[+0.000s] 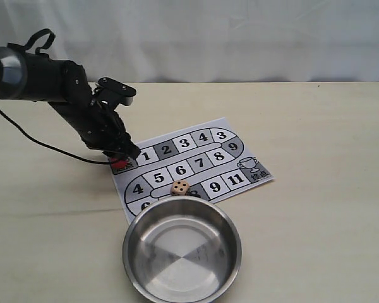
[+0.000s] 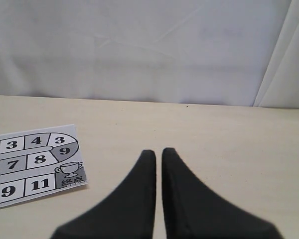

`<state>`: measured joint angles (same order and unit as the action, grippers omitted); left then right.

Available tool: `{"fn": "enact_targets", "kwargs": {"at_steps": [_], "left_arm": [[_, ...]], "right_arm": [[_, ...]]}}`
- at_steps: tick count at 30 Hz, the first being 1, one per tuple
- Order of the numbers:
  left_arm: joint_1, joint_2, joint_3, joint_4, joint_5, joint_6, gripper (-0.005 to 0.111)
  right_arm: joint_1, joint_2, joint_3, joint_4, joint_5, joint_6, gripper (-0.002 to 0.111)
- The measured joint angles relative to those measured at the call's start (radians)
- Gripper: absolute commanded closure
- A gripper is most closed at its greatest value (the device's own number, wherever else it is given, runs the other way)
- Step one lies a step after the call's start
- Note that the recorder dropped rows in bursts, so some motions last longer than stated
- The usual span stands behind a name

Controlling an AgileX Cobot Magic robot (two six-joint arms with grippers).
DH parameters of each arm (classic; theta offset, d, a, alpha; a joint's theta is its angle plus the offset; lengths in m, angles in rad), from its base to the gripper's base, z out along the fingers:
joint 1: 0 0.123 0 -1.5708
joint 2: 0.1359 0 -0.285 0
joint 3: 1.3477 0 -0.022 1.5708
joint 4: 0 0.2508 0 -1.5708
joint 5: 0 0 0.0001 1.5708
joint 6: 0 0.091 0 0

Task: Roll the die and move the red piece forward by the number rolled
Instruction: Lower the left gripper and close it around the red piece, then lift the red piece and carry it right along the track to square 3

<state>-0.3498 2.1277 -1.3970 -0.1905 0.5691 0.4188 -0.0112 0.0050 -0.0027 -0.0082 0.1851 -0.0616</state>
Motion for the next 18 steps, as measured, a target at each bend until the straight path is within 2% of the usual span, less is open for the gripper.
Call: {"fn": "enact_targets", "kwargs": {"at_steps": [3,11,18], "left_arm": [[0.0,0.0,0.0,0.0,-0.005,0.0,0.107],[0.0,-0.019,-0.005,0.0,-0.01,0.0,0.107],[-0.017,-0.044,-0.057,-0.136,-0.003,0.08,0.107]], "right_arm": [[0.0,0.0,0.0,0.0,0.0,0.0,0.104],[0.0,0.0,0.0,0.0,0.0,0.0,0.104],[0.0,0.0,0.0,0.0,0.0,0.0,0.104]]}}
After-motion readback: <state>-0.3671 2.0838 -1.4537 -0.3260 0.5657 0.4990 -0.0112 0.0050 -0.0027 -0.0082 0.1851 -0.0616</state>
